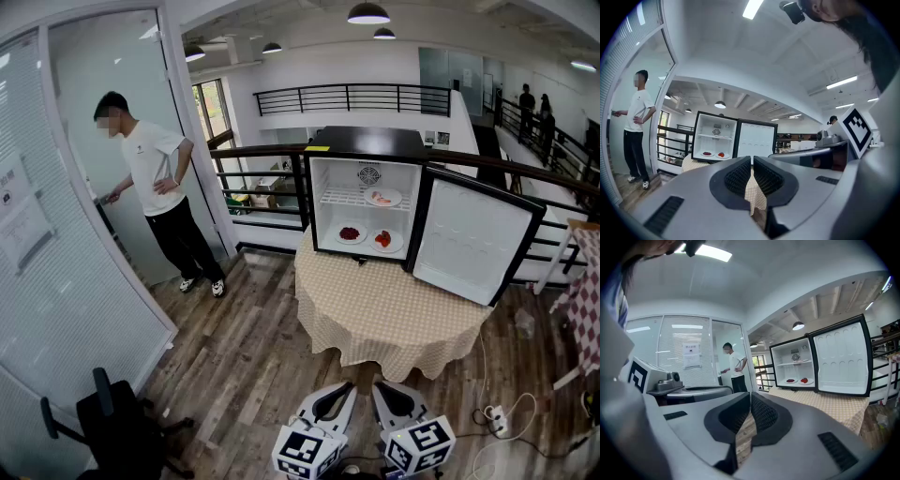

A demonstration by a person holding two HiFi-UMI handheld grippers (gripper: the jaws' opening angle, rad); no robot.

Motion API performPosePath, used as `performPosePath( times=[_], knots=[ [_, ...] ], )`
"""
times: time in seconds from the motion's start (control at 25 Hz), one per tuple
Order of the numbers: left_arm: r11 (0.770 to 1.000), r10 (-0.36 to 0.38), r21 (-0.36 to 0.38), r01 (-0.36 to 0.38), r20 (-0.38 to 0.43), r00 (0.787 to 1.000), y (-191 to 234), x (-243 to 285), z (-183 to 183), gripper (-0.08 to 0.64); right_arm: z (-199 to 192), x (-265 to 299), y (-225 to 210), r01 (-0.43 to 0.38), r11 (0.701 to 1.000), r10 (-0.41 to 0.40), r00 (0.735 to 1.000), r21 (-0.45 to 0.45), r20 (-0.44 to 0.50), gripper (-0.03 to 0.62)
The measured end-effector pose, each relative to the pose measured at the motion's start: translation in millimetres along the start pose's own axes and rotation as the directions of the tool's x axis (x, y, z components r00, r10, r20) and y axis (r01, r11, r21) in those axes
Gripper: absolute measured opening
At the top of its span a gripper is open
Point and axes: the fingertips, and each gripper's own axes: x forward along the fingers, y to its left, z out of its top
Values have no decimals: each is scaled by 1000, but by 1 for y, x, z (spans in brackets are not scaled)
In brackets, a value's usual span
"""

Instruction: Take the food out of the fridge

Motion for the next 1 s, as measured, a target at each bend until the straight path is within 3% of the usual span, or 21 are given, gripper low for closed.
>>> performPosePath(
  times=[0.6,1.0],
  knots=[
    [999,-18,43,18,-3,1000,-17,-5,1,28,0,-14,-1,7,999,-8,999,37,42,25],
    [999,19,48,-17,-39,999,-5,-22,-5,28,-8,-6,12,-34,998,32,999,59,39,25]
  ],
)
